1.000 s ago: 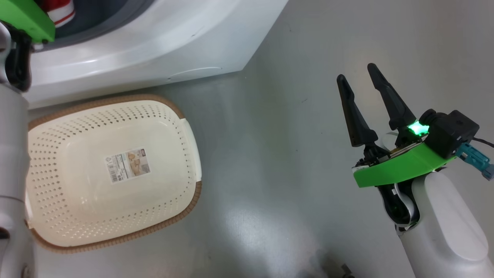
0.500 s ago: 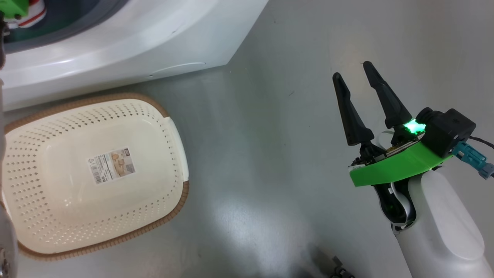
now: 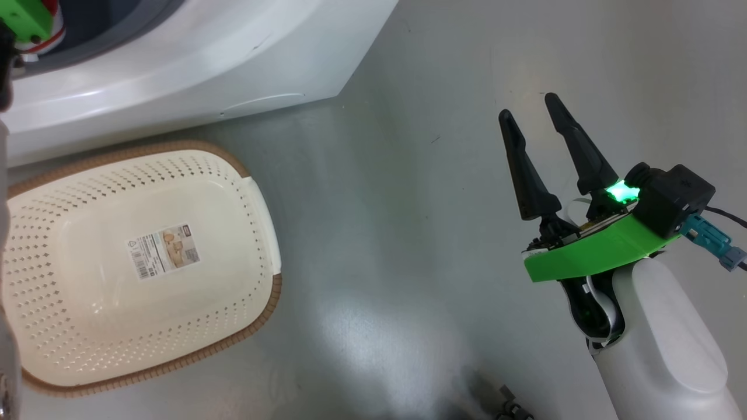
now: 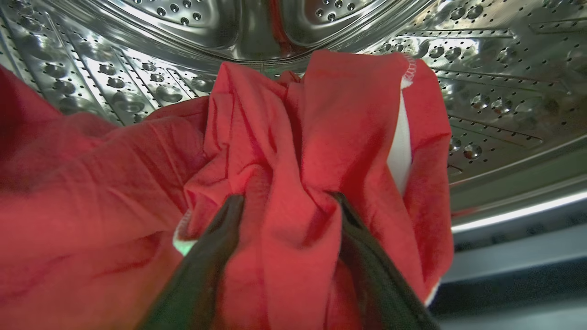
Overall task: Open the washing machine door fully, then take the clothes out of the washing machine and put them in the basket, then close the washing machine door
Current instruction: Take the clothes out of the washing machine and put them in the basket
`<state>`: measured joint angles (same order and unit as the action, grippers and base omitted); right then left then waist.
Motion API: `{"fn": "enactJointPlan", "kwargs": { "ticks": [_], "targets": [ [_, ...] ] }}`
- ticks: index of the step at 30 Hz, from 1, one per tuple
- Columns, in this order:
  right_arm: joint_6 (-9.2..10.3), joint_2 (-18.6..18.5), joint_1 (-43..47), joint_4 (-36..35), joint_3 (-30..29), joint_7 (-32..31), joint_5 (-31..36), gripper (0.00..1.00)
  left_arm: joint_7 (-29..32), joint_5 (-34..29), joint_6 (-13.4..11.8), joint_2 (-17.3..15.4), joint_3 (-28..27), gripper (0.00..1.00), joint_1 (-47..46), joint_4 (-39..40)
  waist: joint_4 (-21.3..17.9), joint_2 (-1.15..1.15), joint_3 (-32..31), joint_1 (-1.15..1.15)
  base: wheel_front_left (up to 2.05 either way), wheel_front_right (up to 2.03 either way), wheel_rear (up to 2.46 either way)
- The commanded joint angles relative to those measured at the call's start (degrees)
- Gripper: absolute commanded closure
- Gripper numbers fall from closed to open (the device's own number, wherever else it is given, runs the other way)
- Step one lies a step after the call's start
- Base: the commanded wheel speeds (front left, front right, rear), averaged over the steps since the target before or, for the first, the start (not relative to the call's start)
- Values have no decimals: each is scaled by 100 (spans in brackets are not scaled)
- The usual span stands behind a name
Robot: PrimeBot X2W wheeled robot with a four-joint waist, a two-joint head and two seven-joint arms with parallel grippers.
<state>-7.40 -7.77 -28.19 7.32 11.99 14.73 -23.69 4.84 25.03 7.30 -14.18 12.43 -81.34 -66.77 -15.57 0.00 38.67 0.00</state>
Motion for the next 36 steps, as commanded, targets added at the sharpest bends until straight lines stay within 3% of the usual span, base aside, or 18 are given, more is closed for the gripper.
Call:
{"fn": "enactJointPlan", "kwargs": {
  "ticks": [1,2,18,36],
  "targets": [
    [-9,17,58,-113,66,27,39,0,-45,59,18,-234,14,71,-9,128,3,0,-5,0,0,0,0],
    [-9,19,55,-112,66,27,41,0,-71,84,18,-249,41,100,-5,140,1,0,-11,0,0,0,0],
    [-9,34,89,-38,79,27,43,0,-602,435,18,-337,542,100,230,298,45,0,-307,0,0,0,0],
    [-9,-102,235,81,130,27,13,0,-1490,701,18,-286,1197,100,968,802,414,0,-999,0,0,0,0]
  ]
}}
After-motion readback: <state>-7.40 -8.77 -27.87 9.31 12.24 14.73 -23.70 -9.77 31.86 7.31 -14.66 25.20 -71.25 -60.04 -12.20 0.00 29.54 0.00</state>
